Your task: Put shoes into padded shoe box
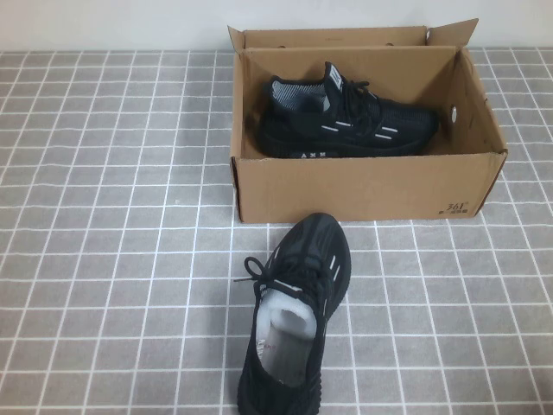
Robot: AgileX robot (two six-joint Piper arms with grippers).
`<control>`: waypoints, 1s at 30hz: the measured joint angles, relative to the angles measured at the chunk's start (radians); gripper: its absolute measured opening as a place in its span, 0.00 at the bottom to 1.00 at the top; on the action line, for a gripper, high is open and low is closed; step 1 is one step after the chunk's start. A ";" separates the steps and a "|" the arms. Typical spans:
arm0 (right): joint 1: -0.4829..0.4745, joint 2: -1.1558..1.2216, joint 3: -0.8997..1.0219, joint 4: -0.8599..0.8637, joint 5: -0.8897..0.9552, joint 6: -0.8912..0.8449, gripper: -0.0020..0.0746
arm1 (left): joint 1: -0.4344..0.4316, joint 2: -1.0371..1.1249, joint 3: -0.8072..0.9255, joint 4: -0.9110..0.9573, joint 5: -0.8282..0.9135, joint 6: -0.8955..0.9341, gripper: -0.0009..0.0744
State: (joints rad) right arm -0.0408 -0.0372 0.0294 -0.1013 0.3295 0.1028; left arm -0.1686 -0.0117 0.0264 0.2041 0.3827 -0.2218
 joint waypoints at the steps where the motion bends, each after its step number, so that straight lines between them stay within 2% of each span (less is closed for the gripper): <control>1: 0.000 0.000 0.000 0.000 0.000 0.000 0.02 | 0.000 0.000 0.000 0.000 0.000 0.000 0.01; 30: 0.000 0.000 0.000 0.000 0.000 0.000 0.02 | 0.000 0.000 0.000 0.000 -0.027 0.000 0.01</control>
State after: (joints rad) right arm -0.0408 -0.0372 0.0294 -0.1013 0.3295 0.1028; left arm -0.1686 -0.0117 0.0264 0.2041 0.3554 -0.2218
